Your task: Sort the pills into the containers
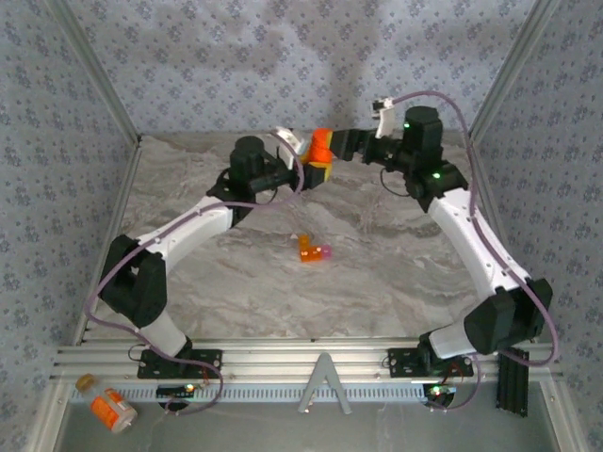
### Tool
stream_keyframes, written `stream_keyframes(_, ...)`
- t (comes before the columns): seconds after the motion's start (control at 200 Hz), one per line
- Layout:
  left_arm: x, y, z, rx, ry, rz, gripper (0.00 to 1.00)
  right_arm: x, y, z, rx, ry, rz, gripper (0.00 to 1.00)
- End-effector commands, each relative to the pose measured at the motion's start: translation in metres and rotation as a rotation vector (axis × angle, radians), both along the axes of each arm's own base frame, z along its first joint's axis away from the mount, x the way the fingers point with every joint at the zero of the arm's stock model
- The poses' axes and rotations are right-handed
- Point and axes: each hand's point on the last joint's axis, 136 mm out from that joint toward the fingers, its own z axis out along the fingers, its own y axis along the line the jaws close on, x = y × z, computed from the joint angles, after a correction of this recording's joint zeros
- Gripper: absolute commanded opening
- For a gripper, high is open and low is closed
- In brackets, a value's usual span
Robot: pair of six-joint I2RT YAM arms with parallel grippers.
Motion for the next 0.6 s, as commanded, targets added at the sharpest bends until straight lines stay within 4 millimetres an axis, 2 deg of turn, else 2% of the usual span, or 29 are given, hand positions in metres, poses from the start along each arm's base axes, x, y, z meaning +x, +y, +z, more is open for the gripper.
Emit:
stream_keyframes(0.0,-0.03,0.011,0.051,-0.1,-0.056,-0.197,0.0,-0.029,0.004,0.028,0.004,-0.08,0.161,0.9)
stream_keyframes(0.23,-0.063,0.006,0.053,-0.069,0.036,-0.473,0.0,-0.035,0.027,0.032,-0.033,-0.057,0.342,0.88)
stream_keyframes(0.385,-0.069,0.005,0.051,-0.058,0.062,-0.52,0.0,-0.037,0.043,0.031,-0.066,-0.058,0.384,0.87)
stream_keyframes(0.595,-0.071,0.005,0.048,-0.051,0.076,-0.532,0.0,-0.038,0.049,0.031,-0.064,-0.059,0.4,0.83)
